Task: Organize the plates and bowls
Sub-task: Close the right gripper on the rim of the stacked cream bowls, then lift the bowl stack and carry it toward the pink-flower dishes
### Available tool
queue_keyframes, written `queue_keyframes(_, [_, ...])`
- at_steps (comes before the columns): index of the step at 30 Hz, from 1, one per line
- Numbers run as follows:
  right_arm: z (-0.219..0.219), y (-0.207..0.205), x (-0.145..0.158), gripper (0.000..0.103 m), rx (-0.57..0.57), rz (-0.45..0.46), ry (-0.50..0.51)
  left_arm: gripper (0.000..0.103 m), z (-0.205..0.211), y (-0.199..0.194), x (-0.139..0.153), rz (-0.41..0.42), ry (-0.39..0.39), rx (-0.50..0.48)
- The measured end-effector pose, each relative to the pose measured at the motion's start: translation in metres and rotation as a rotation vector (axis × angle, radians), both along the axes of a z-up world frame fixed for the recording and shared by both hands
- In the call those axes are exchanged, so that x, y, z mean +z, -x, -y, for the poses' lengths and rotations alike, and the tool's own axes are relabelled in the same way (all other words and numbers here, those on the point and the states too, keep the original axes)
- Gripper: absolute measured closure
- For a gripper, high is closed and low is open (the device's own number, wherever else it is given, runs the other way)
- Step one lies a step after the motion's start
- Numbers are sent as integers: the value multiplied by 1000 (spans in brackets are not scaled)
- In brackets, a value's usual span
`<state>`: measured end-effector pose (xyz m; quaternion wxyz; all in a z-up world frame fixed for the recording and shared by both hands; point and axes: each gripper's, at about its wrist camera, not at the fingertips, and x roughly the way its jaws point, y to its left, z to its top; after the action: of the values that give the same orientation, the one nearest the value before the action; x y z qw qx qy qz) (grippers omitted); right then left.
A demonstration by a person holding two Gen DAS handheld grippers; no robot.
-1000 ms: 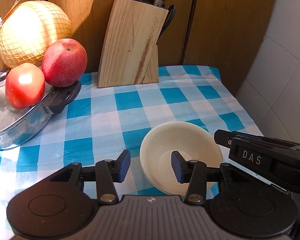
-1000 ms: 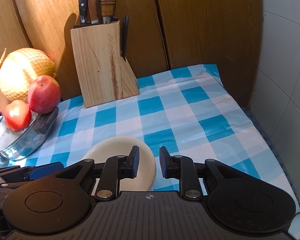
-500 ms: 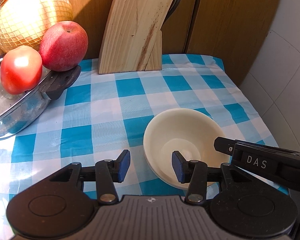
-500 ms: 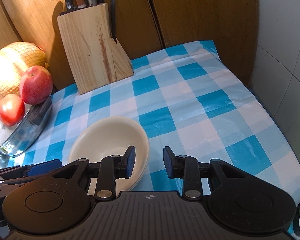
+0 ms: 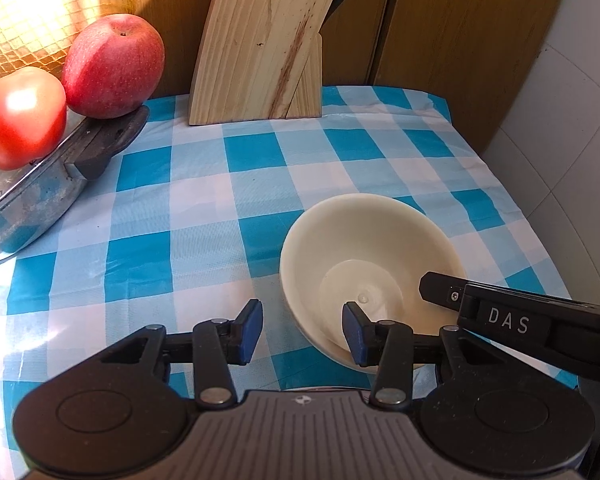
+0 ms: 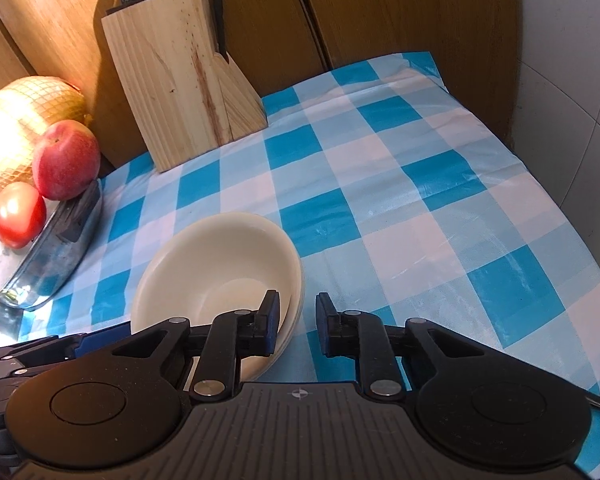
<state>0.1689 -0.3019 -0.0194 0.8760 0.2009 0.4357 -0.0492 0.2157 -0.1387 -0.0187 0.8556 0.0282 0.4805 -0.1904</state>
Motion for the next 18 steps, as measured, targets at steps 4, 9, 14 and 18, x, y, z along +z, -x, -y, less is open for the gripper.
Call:
queue_keyframes(4, [0, -4, -5, 85, 13, -13, -31, 67, 4, -3, -8, -51, 15, -13])
queue_keyframes(9, [-1, -3, -6, 86, 30, -11, -55, 70, 11, -1, -12, -70, 7, -39])
queue_keyframes(14, [2, -3, -6, 86, 20, -16, -63, 70, 11, 2, -9, -58, 19, -49])
queue_keyframes(18, [2, 2, 3, 86, 24, 20, -51, 70, 12, 8, 1, -7, 17, -58])
